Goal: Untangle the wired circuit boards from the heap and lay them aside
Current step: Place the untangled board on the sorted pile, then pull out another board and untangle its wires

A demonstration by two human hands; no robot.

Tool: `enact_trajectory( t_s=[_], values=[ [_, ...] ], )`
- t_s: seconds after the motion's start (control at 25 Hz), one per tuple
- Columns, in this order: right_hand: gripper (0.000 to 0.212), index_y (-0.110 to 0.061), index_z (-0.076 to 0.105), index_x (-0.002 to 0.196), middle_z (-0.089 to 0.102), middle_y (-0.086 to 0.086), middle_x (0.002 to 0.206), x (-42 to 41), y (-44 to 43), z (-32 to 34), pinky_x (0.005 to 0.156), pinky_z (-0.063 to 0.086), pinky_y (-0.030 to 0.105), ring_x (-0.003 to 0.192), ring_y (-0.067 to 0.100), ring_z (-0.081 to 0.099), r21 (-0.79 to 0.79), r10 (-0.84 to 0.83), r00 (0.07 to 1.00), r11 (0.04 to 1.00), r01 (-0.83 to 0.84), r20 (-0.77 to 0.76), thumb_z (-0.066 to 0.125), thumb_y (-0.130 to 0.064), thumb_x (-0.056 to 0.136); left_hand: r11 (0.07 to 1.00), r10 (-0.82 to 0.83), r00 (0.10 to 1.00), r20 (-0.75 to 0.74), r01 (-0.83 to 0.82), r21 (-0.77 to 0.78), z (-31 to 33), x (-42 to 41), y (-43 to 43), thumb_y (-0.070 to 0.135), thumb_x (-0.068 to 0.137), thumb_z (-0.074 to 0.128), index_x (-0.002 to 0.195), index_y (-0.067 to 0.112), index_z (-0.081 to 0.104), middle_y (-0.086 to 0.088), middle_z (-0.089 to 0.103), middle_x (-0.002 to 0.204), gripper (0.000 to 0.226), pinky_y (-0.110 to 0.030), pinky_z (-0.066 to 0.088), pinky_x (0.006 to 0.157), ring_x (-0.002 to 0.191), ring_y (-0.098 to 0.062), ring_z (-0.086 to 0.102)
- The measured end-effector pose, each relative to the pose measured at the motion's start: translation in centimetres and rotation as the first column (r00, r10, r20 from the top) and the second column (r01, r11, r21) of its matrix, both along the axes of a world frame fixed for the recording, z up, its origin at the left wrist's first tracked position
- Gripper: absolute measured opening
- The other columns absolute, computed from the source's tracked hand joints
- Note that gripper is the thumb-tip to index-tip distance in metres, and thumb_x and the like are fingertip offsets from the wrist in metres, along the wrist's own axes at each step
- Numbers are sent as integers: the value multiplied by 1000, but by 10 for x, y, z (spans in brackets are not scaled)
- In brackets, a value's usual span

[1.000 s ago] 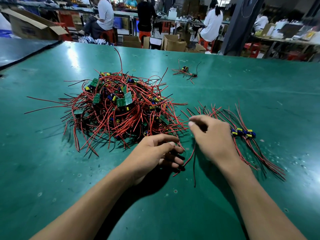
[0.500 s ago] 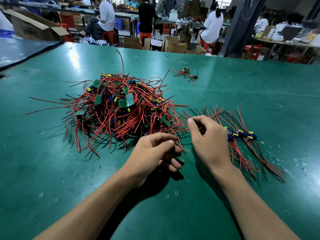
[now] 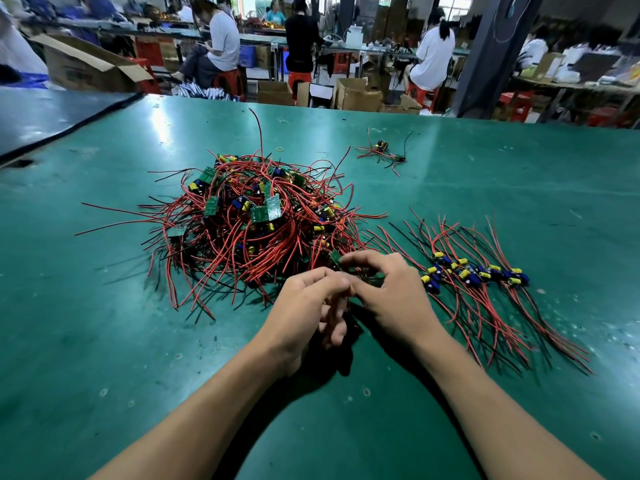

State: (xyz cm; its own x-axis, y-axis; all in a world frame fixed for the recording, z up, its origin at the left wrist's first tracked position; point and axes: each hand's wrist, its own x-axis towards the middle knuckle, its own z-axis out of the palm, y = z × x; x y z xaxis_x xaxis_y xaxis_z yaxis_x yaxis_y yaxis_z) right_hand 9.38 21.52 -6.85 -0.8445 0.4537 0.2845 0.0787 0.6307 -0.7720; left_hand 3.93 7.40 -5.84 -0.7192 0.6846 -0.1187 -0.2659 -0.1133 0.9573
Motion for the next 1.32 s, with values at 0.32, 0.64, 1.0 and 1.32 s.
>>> enact_trajectory(
  t_s=[0.32, 0.64, 1.0, 1.32],
  values=[
    [14, -24, 68, 97, 72, -8, 87, 3, 13, 16, 73, 49, 19, 74, 7, 63, -348, -222, 915, 932, 98, -337, 69, -11, 93, 997, -10, 999, 52, 6, 76, -2, -4, 1, 22, 92, 61, 71, 14, 60, -7, 48, 58, 23, -21, 36, 36, 40, -23, 51],
    [11, -15, 64, 100, 70, 5, 82, 11, 13, 40, 48, 41, 19, 48, 9, 44, -897, -258, 881, 312, -312, -397, 54, -18, 96, 996, -6, 997, 81, -1, 85, -3, -5, 3, 27, 96, 56, 86, 4, 62, -8, 53, 58, 26, -21, 39, 36, 40, -22, 52],
    [17, -20, 60, 94, 67, 0, 85, 12, 20, 38, 43, 29, 16, 48, 5, 38, -885, -429, 824, 433, -172, -370, 47, -24, 105, 997, -5, 995, 100, -2, 71, -4, -4, 4, 18, 97, 55, 101, 1, 60, -10, 57, 64, 18, -23, 43, 40, 46, -24, 55],
    [24, -20, 60, 86, 66, -3, 78, 19, 25, 50, 46, 29, 19, 49, 7, 35, -895, -343, 838, 301, -328, -423, 46, -29, 103, 989, 30, 978, 208, -59, 135, -3, -5, 8, 10, 98, 52, 123, 4, 52, -24, 65, 107, 25, -34, 60, 53, 62, -33, 71]
  ],
)
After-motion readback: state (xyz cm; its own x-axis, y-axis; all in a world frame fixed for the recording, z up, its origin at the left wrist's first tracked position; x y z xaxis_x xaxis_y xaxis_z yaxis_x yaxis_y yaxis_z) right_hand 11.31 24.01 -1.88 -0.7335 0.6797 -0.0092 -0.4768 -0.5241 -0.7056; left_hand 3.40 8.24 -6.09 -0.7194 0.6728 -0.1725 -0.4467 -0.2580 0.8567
